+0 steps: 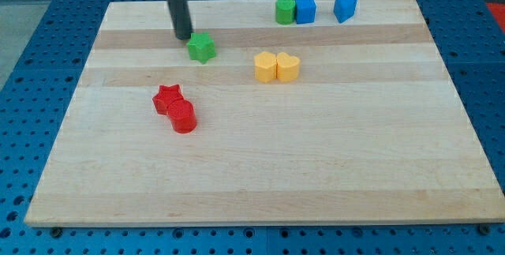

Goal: Push green circle into green star

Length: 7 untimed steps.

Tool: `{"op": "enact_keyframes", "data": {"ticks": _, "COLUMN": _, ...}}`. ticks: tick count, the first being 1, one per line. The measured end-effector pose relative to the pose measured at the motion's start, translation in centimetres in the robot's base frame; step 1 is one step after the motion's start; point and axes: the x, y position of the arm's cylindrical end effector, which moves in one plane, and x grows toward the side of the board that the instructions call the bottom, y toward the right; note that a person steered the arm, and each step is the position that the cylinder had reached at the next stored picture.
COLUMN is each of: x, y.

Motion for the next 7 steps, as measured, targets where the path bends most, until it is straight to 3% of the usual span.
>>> {"op": "enact_keyframes", "data": {"ticks": 1, "x": -3.8, "y": 0.4}}
{"op": "enact_keyframes", "data": {"ticks": 2, "x": -8.0, "y": 5.3}}
{"op": "enact_keyframes", "data": {"ticks": 4, "x": -8.5, "y": 19.3}}
{"op": "enact_keyframes", "data": {"ticks": 7, "x": -5.1, "y": 16.1}}
